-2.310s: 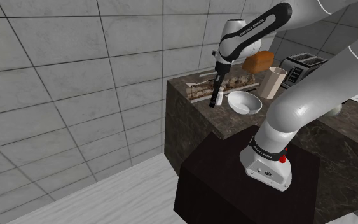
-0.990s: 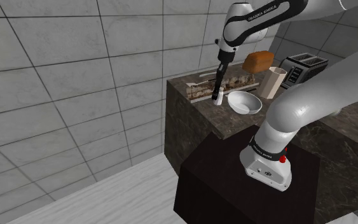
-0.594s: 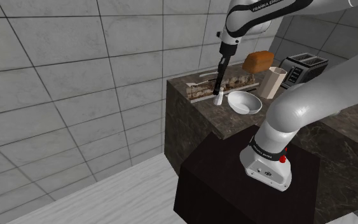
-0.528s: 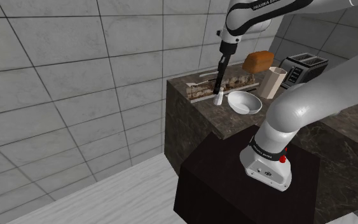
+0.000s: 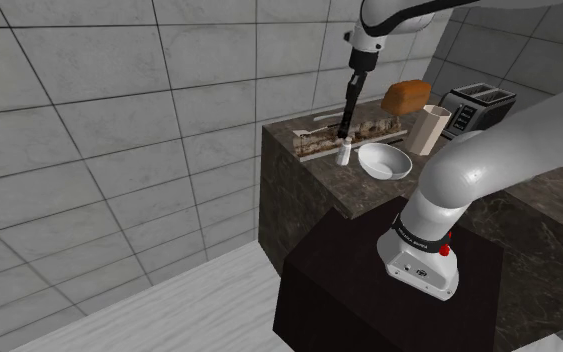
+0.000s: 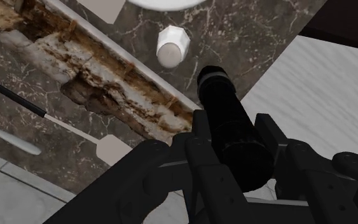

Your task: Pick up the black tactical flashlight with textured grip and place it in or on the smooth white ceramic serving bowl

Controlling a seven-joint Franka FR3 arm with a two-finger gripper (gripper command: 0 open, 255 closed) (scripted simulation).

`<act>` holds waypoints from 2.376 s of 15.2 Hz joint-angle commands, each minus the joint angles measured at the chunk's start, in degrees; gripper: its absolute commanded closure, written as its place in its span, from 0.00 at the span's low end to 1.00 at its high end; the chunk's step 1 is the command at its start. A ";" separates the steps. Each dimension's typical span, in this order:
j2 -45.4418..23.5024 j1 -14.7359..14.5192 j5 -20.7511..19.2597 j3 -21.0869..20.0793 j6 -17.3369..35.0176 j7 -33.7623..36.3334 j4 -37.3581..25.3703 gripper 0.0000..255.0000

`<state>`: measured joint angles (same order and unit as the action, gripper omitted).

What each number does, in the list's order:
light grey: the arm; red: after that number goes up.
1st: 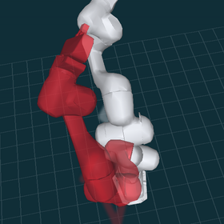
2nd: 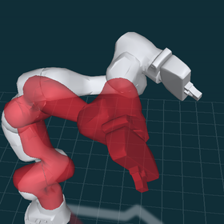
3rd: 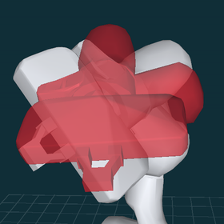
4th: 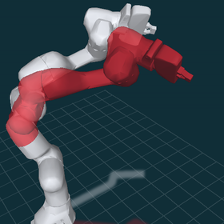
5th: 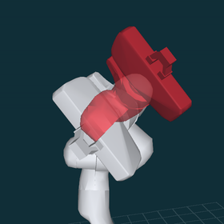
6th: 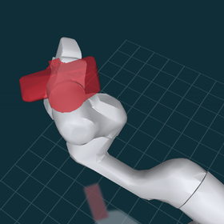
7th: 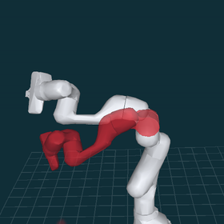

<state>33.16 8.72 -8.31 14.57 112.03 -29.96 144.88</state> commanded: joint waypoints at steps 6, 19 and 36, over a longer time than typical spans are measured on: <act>8.76 4.66 -4.20 3.95 -7.16 -6.22 1.13 1.00; 16.38 10.94 -11.12 11.02 -11.37 -15.24 3.43 1.00; 13.09 12.27 -15.52 15.98 2.99 -14.64 14.57 1.00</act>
<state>46.92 20.98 -23.45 30.04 113.57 -44.67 158.71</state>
